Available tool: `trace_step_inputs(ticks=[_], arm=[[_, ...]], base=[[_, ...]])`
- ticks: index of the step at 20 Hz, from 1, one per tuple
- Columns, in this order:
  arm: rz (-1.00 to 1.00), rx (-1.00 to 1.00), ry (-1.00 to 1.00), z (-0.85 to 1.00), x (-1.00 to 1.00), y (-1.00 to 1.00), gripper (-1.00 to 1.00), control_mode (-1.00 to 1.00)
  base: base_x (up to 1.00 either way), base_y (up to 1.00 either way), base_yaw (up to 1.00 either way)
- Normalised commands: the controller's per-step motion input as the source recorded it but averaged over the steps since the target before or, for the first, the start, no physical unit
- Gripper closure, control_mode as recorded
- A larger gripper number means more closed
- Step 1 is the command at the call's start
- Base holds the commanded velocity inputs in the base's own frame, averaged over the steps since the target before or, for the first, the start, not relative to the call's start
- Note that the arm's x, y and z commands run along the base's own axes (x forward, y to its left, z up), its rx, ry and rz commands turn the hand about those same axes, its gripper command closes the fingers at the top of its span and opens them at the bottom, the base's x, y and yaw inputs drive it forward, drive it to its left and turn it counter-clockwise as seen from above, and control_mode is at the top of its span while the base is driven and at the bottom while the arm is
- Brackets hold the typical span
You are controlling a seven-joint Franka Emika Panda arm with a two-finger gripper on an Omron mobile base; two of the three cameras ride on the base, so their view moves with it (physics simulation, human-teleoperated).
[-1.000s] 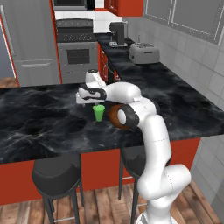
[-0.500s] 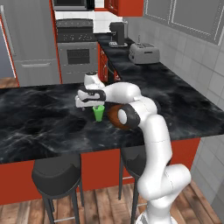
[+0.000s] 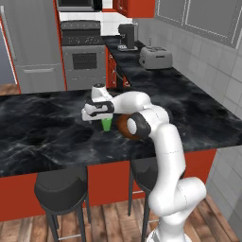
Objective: Place the cup inside the bowl on the dining table and move the bowl to any counter.
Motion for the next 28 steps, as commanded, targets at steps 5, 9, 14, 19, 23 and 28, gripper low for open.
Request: trace_step_inputs(ticks=[5,9,14,19,23,28], arm=[[0.0,0.0,0.0,0.0,0.0,0.0,-1.0,-1.0],[0.0,0.0,0.0,0.0,0.0,0.0,-1.0,-1.0],[0.0,0.0,0.0,0.0,0.0,0.06,1.0,-1.0],[0.0,0.0,0.0,0.0,0.01,0.0,1.0,-1.0],[0.0,0.0,0.0,0.0,0.0,0.0,1.0,-1.0],[0.0,-0.03,-0.12,0.01,-0.04,0.0,1.0,-1.0]], base=[[0.0,0.0,0.0],[0.0,0.0,0.0],[0.0,0.0,0.0],[0.0,0.0,0.0],[0.0,0.0,0.0],[0.0,0.0,0.0]])
